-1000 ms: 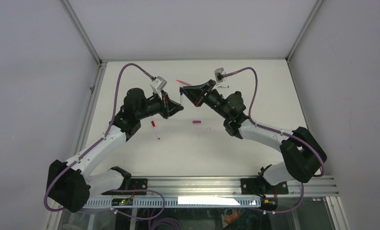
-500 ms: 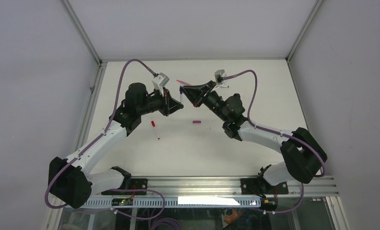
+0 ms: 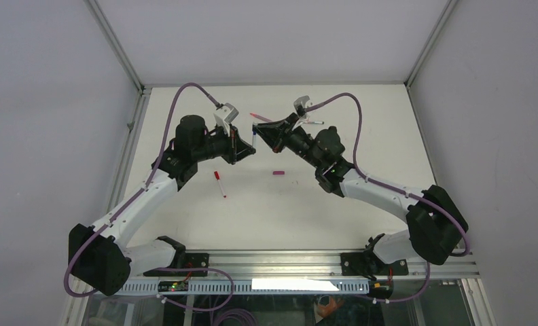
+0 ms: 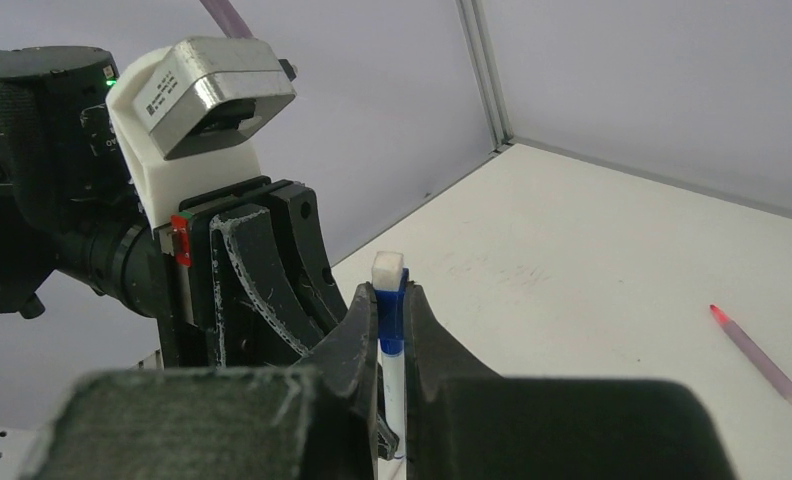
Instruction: Insert the pens into the pen caps
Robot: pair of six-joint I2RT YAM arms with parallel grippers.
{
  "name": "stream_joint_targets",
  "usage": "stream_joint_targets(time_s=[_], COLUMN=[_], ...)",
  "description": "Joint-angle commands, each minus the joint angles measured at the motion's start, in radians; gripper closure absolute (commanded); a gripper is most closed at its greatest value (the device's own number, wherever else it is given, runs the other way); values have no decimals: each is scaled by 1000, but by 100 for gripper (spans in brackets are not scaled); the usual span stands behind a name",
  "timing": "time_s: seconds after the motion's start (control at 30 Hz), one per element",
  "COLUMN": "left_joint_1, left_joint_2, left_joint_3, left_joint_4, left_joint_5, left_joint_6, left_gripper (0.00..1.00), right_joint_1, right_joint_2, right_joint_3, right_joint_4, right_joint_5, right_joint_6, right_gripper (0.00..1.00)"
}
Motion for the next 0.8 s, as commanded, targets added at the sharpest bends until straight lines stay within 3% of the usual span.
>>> stream_joint_targets(time_s=[0.0, 0.77], left_joint_1=[52, 67], left_joint_2=[-47, -60], left_joint_3=[140, 146], left_joint_4=[326, 447], left_joint_5=[-107, -138], left_joint_6=[6, 22], left_gripper=[100, 100], right_joint_1=[65, 103], right_joint_2=[20, 129], right_joint_3=[-44, -99], right_joint_4=[-371, -345], right_joint_5=[-201, -239], right_joint_6=[-46, 24], right_gripper=[100, 100])
